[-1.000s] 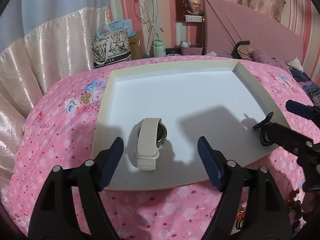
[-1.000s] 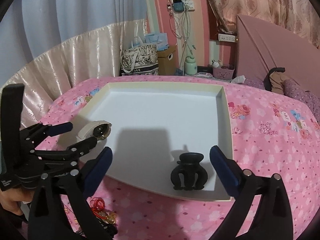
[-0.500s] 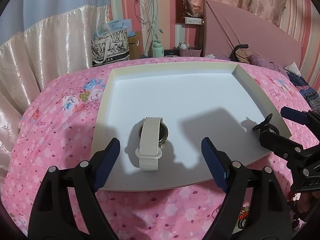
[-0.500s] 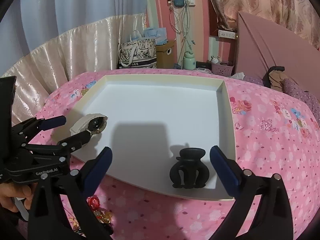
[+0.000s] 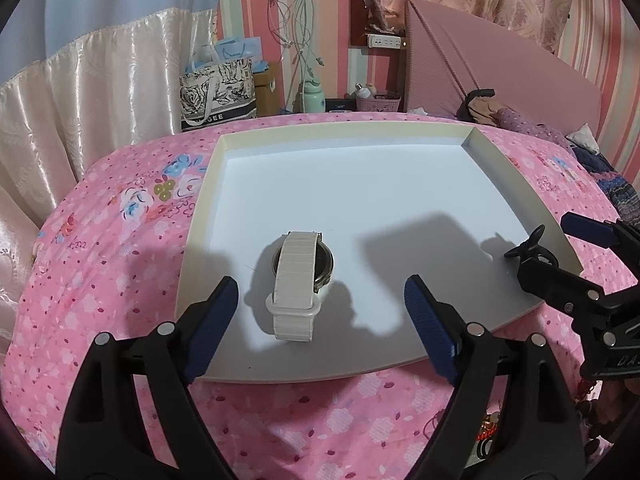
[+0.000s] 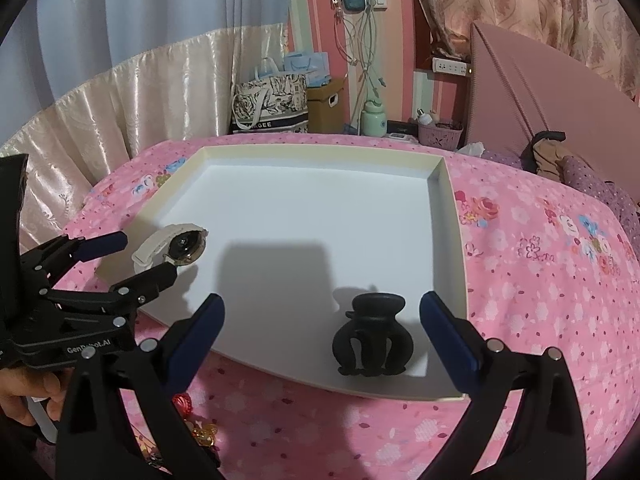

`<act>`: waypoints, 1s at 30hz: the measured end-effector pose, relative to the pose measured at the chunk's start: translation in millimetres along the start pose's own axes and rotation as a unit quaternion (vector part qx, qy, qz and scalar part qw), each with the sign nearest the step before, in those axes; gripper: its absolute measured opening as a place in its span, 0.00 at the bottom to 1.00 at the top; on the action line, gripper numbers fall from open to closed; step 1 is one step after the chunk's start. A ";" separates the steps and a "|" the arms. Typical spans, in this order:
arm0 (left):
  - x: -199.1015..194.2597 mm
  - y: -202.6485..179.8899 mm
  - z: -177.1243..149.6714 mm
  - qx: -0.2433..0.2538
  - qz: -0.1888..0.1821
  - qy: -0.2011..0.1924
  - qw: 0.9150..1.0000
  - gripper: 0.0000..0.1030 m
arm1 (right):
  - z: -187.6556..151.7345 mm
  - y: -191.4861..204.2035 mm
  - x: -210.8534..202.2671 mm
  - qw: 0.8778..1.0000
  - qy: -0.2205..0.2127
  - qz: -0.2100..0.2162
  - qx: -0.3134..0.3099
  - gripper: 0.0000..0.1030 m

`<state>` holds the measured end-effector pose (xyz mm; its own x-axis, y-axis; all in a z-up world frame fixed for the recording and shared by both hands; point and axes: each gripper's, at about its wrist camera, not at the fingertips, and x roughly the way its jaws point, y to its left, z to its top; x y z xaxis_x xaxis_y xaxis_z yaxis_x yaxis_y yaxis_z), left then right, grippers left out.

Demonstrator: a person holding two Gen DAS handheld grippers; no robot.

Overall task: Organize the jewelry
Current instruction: 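Open both grippers to release the watch and claw clip in the tray, then grasp the wooden bead bracelet with the right gripper while the left gripper grasps a black scrunchie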

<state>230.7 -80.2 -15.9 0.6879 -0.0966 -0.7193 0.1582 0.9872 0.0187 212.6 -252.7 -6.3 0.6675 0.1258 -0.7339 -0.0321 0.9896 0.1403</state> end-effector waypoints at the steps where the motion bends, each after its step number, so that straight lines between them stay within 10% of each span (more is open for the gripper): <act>1: -0.4 -0.3 0.0 0.000 -0.001 0.000 1.000 0.82 | 0.1 0.2 0.0 1.000 -0.001 0.000 0.000 0.95; 30: -12.0 16.9 -6.1 -0.014 -0.025 -0.020 0.999 0.87 | 2.5 1.6 -10.1 1.000 -0.018 -0.018 0.004 0.95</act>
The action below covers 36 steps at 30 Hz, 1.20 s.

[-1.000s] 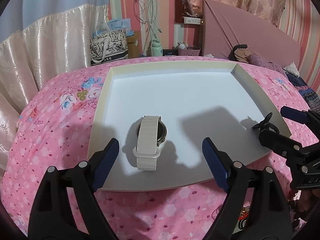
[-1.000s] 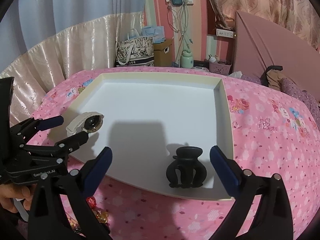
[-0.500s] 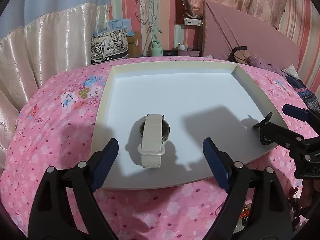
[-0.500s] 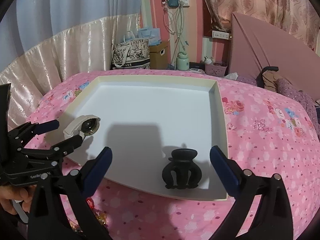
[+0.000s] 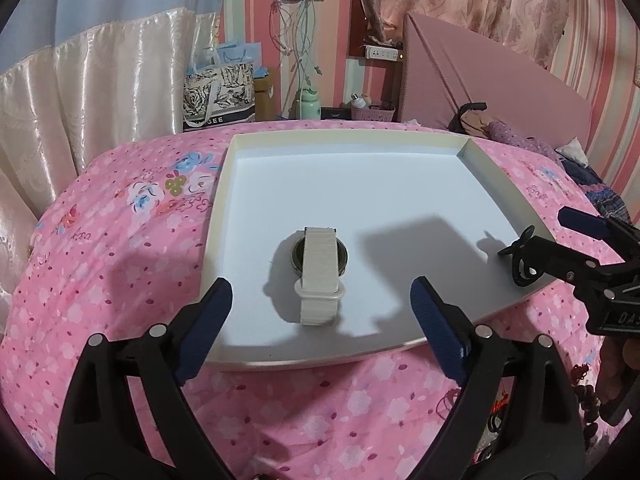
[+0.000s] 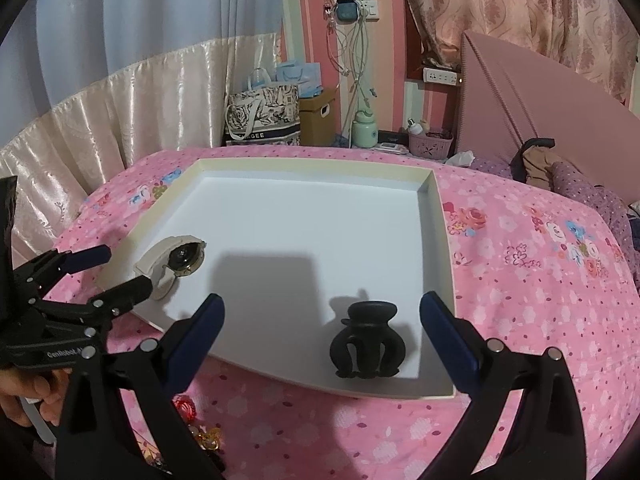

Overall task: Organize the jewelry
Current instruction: 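Grasp the wooden bead bracelet with the right gripper while the left gripper grasps a black scrunchie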

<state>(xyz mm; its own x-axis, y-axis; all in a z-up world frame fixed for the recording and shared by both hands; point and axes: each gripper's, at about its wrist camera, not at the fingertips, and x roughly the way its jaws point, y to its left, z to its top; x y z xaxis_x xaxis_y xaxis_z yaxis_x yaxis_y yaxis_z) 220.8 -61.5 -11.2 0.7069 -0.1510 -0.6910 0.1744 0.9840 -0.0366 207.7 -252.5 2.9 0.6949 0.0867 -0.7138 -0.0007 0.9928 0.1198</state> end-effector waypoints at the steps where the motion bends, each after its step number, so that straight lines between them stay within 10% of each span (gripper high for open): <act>1: -2.7 1.6 0.5 -0.001 0.000 -0.002 1.000 0.87 | -0.3 -1.7 -0.6 1.000 0.000 0.000 0.004 0.95; 15: -78.2 82.4 -11.2 -0.026 0.004 -0.035 0.999 0.90 | -5.2 -35.6 -39.0 0.997 -0.013 0.035 0.064 0.95; 26: -102.8 76.0 -98.7 0.030 -0.010 -0.006 0.999 0.90 | -113.2 -54.2 -115.9 0.998 0.002 -0.015 0.067 0.95; 36: -94.1 40.4 -103.8 0.070 -0.013 -0.025 0.997 0.60 | -152.3 -49.9 -123.7 0.996 0.003 -0.001 0.084 0.75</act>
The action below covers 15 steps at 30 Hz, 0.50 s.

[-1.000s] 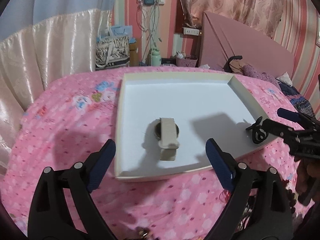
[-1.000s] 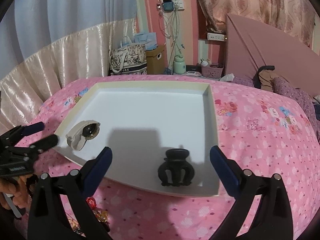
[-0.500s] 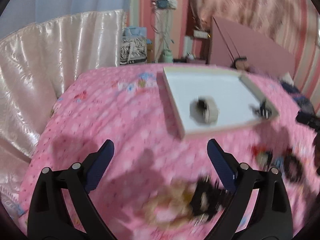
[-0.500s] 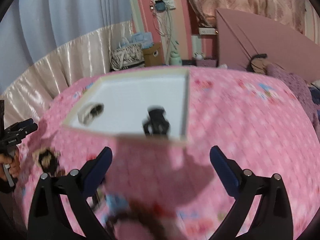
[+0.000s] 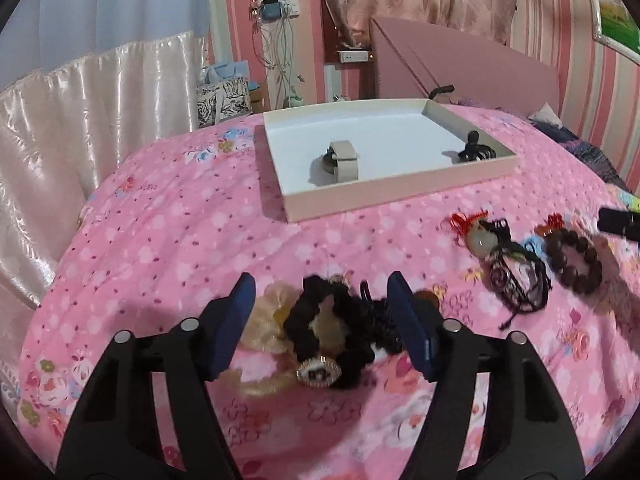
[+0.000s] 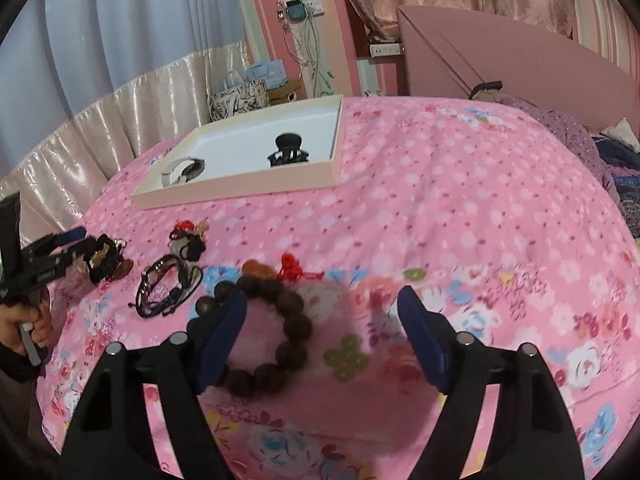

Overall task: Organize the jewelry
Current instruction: 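Grasp the wooden bead bracelet with the right gripper while the left gripper grasps a black scrunchie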

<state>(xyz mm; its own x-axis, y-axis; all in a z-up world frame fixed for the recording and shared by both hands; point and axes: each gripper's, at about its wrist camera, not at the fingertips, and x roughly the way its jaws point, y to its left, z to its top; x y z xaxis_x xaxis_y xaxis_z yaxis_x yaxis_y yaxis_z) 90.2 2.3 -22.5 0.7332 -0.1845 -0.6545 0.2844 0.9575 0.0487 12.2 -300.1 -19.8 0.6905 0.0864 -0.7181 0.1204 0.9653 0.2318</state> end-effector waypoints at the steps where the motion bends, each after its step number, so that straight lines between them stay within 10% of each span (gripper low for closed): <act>1: 5.1 2.5 2.4 -0.006 -0.002 0.007 1.000 0.56 | -2.1 0.2 1.1 1.000 0.001 0.003 0.002 0.75; 5: 28.7 2.7 0.2 -0.001 -0.004 0.051 0.999 0.26 | -6.2 1.3 6.7 1.000 0.003 0.014 0.011 0.75; 15: 6.5 5.7 -4.1 0.019 -0.005 0.017 1.000 0.06 | -17.1 0.5 4.5 1.000 0.014 0.016 0.006 0.75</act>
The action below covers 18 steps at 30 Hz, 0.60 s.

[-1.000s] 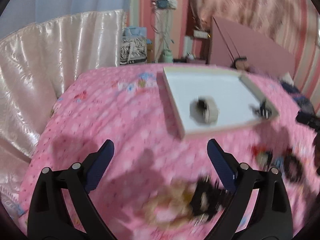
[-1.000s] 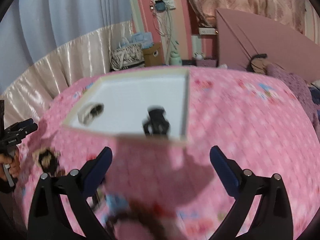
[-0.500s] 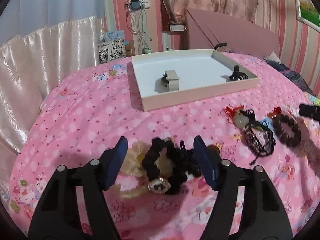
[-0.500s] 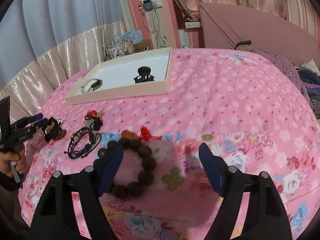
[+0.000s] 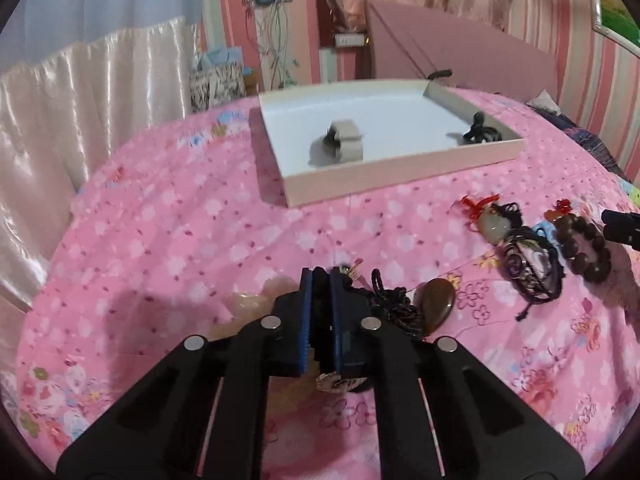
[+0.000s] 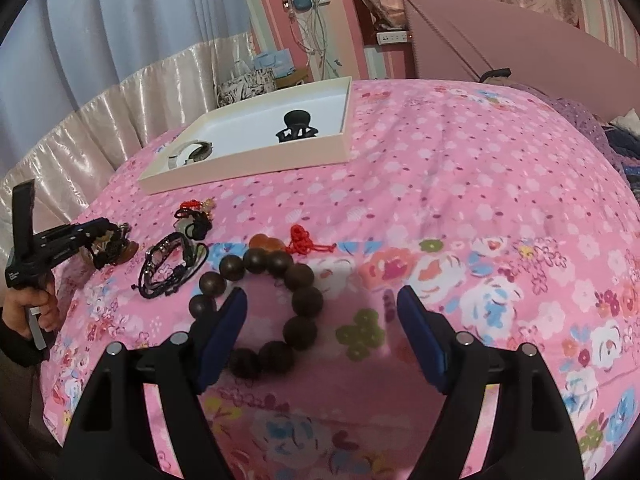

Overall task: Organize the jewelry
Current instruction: 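Grasp the wooden bead bracelet with the right gripper while the left gripper grasps a black scrunchie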

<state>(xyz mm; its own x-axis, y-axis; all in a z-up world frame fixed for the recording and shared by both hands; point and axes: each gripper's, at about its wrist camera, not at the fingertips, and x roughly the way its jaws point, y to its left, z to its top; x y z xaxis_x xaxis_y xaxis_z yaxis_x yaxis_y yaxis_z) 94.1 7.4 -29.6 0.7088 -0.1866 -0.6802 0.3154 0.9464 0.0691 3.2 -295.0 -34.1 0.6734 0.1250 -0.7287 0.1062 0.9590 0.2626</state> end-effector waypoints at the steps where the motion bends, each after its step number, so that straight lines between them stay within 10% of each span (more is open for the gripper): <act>1: -6.7 0.4 0.7 0.001 -0.001 -0.008 1.000 0.06 | -1.6 -1.7 -2.0 1.000 0.001 0.001 0.002 0.75; 8: -57.2 14.3 14.2 -0.021 -0.013 -0.061 0.998 0.06 | -5.2 3.7 2.4 1.000 0.020 -0.013 -0.007 0.73; 11: -68.0 14.8 21.1 -0.025 -0.012 -0.069 0.997 0.06 | -1.0 6.2 15.0 0.999 0.036 -0.036 0.004 0.49; 18: -71.9 1.6 19.4 -0.021 -0.026 -0.062 0.998 0.06 | 5.5 37.2 38.1 0.989 0.048 -0.112 -0.079 0.33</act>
<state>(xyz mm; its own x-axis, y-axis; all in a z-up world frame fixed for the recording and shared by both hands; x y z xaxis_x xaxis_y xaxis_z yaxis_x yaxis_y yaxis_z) 55.8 17.3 33.6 0.7650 -0.2652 -0.5869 0.3296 0.9441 0.0030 36.9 -256.0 -48.6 0.5724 -0.0786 -0.8162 0.1232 0.9923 -0.0092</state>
